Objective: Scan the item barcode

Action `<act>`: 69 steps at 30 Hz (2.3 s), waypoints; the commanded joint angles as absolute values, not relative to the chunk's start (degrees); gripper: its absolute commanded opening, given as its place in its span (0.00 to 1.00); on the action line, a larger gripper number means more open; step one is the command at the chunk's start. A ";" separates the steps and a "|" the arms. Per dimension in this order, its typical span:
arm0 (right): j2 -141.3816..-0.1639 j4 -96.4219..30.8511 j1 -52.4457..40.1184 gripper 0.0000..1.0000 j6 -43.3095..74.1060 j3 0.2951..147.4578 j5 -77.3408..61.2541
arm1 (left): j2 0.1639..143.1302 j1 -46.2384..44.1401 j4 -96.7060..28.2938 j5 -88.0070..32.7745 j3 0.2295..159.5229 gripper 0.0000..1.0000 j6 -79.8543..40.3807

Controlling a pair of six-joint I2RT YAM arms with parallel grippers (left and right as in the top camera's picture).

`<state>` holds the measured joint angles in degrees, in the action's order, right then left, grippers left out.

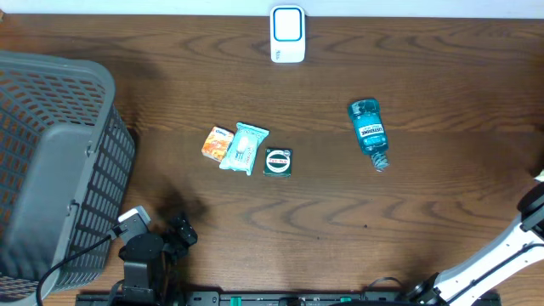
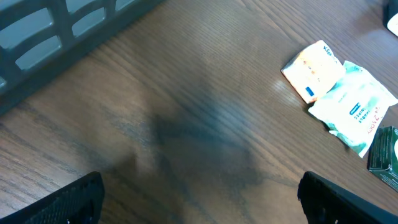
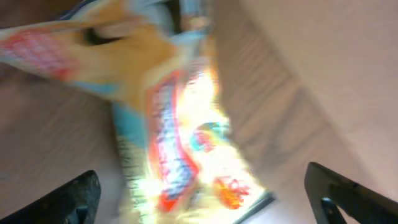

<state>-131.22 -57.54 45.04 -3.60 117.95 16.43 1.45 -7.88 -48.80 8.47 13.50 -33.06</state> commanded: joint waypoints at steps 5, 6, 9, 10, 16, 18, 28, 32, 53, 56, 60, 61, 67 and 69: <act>-120.64 -56.29 43.07 0.99 0.30 118.43 -29.52 | 1.37 -7.68 -52.38 10.13 13.28 0.98 -32.93; -119.11 -56.45 41.93 0.99 0.75 118.43 -35.97 | 1.37 -7.68 -52.38 10.13 13.28 0.98 -32.91; -117.62 -59.59 38.44 0.99 0.58 118.43 -45.56 | 1.37 -7.68 -52.38 10.13 13.28 0.98 -32.93; -117.60 -61.47 36.77 0.99 0.58 118.43 -47.00 | 1.37 -7.68 -52.38 10.13 13.28 0.98 -32.93; -117.99 -66.74 19.99 0.99 -2.63 114.78 -46.22 | 1.37 -7.68 -52.38 10.13 13.28 0.98 -32.91; -118.02 -67.05 14.35 0.99 -9.72 113.21 -44.86 | 1.37 -7.68 -52.38 10.13 13.28 0.98 -32.93; -118.04 -57.41 -14.90 0.99 0.89 99.96 18.26 | 1.37 -7.68 -52.38 10.11 13.28 0.98 -32.91; -118.10 -54.43 -17.72 0.99 5.56 95.64 25.41 | 1.37 -7.68 -52.38 10.13 13.28 0.98 -32.91; -118.10 -36.23 -14.55 0.47 7.62 72.27 24.40 | 1.37 -7.68 -52.38 10.11 13.28 0.98 -32.91; -118.04 -36.82 -14.28 0.33 4.19 72.40 15.62 | 1.37 -7.68 -52.38 10.13 13.28 0.98 -32.93; -117.84 -39.79 -14.35 0.29 1.39 74.63 5.15 | 1.37 -7.68 -52.38 10.13 13.28 0.98 -32.91; -117.73 -41.32 -14.35 0.28 0.64 75.57 3.18 | 1.37 -7.68 -52.38 10.11 13.28 0.98 -32.91; -117.71 -48.10 -14.35 0.27 -13.08 80.25 -20.78 | 1.37 -7.68 -52.38 10.11 13.28 0.98 -32.93; -117.71 -48.69 -14.35 0.28 -14.96 80.25 -22.22 | 1.37 -7.68 -52.38 10.11 13.28 0.98 -32.91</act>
<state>-116.77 -48.07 -14.11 -8.47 79.02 -10.79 1.45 -7.88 -48.80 8.45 13.50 -33.06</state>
